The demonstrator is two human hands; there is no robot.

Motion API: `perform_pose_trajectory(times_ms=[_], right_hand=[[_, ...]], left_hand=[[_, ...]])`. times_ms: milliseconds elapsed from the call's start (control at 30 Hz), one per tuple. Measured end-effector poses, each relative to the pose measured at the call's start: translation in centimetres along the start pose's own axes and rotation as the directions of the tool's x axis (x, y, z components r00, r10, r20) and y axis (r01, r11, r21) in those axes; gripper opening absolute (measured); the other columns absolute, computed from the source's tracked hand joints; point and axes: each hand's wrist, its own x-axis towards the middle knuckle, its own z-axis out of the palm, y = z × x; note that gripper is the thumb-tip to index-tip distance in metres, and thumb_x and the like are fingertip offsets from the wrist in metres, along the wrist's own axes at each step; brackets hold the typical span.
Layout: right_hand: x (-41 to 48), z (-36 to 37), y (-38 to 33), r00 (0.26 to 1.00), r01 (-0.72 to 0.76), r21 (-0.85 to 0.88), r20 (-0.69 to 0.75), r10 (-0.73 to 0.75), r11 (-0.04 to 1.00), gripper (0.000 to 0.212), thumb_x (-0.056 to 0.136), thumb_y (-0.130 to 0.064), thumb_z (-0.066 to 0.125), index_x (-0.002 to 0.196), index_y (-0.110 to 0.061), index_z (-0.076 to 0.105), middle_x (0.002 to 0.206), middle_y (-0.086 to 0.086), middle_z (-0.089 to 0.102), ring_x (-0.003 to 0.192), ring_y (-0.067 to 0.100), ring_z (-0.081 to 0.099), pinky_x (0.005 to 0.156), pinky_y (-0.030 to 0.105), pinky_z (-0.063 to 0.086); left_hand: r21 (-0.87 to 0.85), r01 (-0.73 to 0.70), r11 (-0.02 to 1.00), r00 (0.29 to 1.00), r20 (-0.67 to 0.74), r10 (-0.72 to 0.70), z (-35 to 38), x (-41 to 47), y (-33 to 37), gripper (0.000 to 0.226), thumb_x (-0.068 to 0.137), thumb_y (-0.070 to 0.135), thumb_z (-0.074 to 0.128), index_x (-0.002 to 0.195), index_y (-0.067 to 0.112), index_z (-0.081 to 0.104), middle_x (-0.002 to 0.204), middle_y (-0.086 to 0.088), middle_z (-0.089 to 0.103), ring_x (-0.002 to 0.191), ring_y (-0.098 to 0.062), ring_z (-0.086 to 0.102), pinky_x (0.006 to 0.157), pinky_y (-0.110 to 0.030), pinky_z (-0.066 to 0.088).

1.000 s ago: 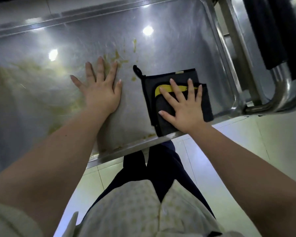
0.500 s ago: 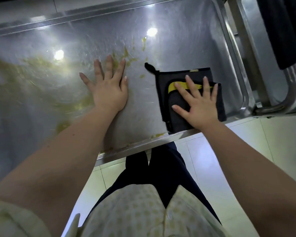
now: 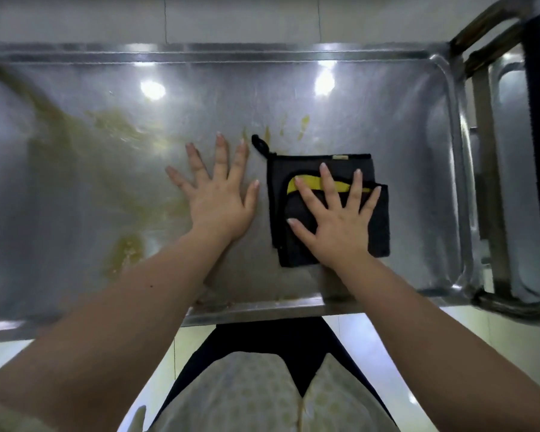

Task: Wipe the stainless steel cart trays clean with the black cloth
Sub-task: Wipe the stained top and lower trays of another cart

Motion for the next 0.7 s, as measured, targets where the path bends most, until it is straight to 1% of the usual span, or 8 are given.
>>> perform_pose_trajectory(times_ms=[133,200,267,367,433,533,633,700], right_hand=[[8.7,-2.1,0.6,0.999,0.035,-0.021,-0.005,-0.035,0.999,0.071,0.085,-0.081,0.012,0.148,-0.055,-0.008,0.164,-0.009,-0.012,0.146,0.048,-0.013,0.11,0.072,-0.007],[13.5,-3.4,1.2,0.998,0.057,-0.015,-0.017,-0.058,0.998,0.071,0.085,-0.081,0.013,0.149,-0.056,-0.005,0.164,-0.011,-0.009,0.146,0.047,-0.012,0.111,0.071,-0.006],[17.3,-4.5,1.9,0.999,0.04,0.007,-0.009,-0.04,0.999,0.071,0.085,-0.082,0.015,0.149,-0.056,0.0,0.164,-0.012,-0.006,0.146,0.046,-0.011,0.111,0.071,-0.005],[18.5,-4.9,2.4,1.0,0.029,0.003,-0.005,-0.029,1.0,0.072,0.086,-0.081,0.013,0.151,-0.053,0.002,0.165,-0.011,-0.005,0.146,0.047,-0.01,0.112,0.069,-0.006],[16.4,-4.5,2.5,0.999,0.049,0.004,-0.001,-0.049,0.999,0.072,0.086,-0.08,0.011,0.152,-0.051,0.003,0.165,-0.01,-0.005,0.146,0.046,-0.01,0.113,0.069,-0.005],[10.1,-2.8,3.3,0.997,0.079,0.003,0.019,-0.079,0.997,0.072,0.088,-0.078,0.011,0.153,-0.049,0.003,0.165,-0.008,-0.005,0.146,0.048,-0.009,0.112,0.07,-0.002],[0.9,-0.7,3.4,0.994,0.111,0.015,0.016,-0.111,0.994,0.07,0.091,-0.074,0.02,0.154,-0.044,0.016,0.165,-0.002,0.007,0.146,0.051,0.0,0.11,0.073,0.004],[-4.4,0.6,3.0,0.99,0.132,0.021,0.041,-0.133,0.991,0.069,0.091,-0.072,0.027,0.153,-0.042,0.025,0.164,0.0,0.014,0.145,0.052,0.004,0.109,0.074,0.007]], left_hand=[[-0.015,0.0,1.0,1.0,-0.01,0.0,0.0,0.1,0.0,0.069,0.097,0.063,0.015,0.155,0.037,-0.012,0.165,0.002,-0.015,0.146,-0.045,-0.017,0.106,-0.077,-0.003],[-0.03,-0.005,1.0,1.0,-0.011,0.005,0.2,0.1,-0.1,0.069,0.097,0.064,0.016,0.154,0.039,-0.013,0.165,0.002,-0.015,0.146,-0.044,-0.018,0.106,-0.077,-0.003],[-0.039,-0.01,0.999,1.0,-0.015,0.01,0.3,0.2,0.0,0.069,0.096,0.066,0.016,0.153,0.04,-0.015,0.165,0.003,-0.015,0.146,-0.044,-0.019,0.106,-0.077,-0.004],[-0.033,-0.015,0.999,1.0,-0.018,0.015,0.4,0.3,0.0,0.069,0.096,0.066,0.014,0.154,0.04,-0.014,0.164,0.004,-0.015,0.146,-0.044,-0.019,0.105,-0.078,-0.004],[-0.033,-0.017,0.999,1.0,-0.013,0.017,0.4,0.2,0.1,0.07,0.096,0.066,0.013,0.154,0.039,-0.014,0.164,0.004,-0.015,0.146,-0.044,-0.019,0.105,-0.078,-0.004],[-0.026,-0.017,1.0,1.0,-0.013,0.016,0.5,0.1,0.2,0.069,0.095,0.066,0.012,0.154,0.039,-0.014,0.164,0.004,-0.016,0.146,-0.044,-0.02,0.105,-0.078,-0.005],[-0.03,-0.014,0.999,1.0,-0.005,0.014,0.4,0.0,0.3,0.069,0.096,0.066,0.012,0.153,0.04,-0.017,0.164,0.005,-0.018,0.146,-0.043,-0.021,0.106,-0.077,-0.007],[-0.04,-0.014,0.999,1.0,-0.001,0.014,0.4,-0.2,0.3,0.068,0.097,0.065,0.013,0.152,0.041,-0.018,0.163,0.005,-0.02,0.146,-0.042,-0.022,0.107,-0.076,-0.007]])
